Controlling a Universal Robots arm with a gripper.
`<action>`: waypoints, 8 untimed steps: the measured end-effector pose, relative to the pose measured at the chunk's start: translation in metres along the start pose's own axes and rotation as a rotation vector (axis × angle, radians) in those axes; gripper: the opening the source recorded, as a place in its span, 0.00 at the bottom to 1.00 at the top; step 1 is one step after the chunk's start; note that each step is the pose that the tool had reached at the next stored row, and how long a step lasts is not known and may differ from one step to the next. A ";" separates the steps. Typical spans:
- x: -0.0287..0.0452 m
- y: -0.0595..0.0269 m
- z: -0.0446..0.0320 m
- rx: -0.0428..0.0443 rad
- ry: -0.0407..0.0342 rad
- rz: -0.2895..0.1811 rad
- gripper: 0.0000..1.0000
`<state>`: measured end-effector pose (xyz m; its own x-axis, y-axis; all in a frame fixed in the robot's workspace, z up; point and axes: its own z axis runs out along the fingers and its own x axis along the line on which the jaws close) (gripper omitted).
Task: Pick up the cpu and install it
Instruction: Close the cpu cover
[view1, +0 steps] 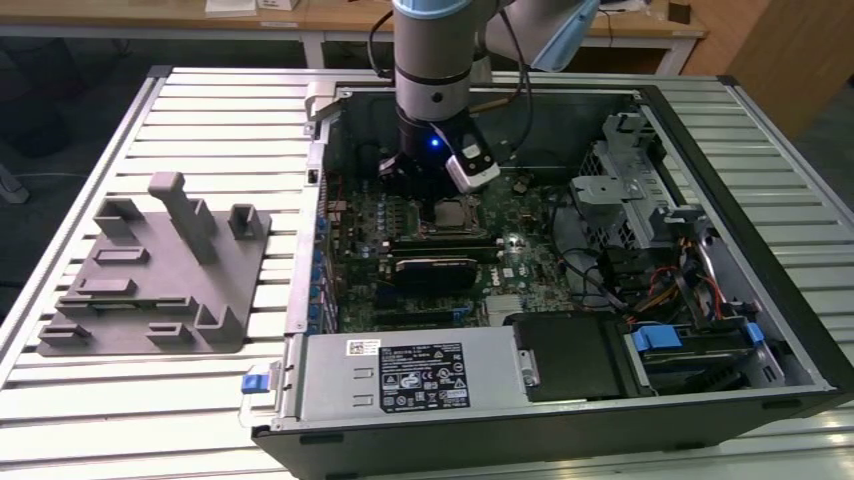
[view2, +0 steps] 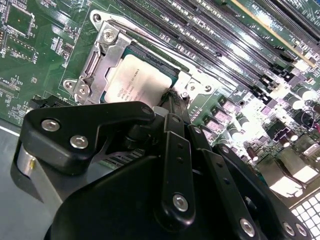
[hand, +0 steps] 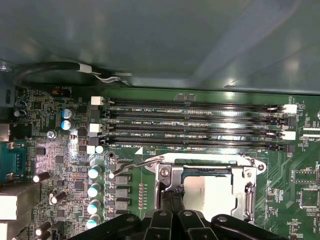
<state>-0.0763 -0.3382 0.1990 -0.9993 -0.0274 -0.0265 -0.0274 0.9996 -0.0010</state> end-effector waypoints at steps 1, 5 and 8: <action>0.0000 0.0000 0.0000 0.0000 0.0000 0.000 0.11; 0.0019 0.0001 0.0001 0.0000 -0.0001 0.000 0.11; 0.0025 0.0001 0.0001 -0.0001 -0.0001 0.000 0.11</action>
<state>-0.0788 -0.3381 0.1989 -0.9993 -0.0275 -0.0266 -0.0275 0.9996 -0.0009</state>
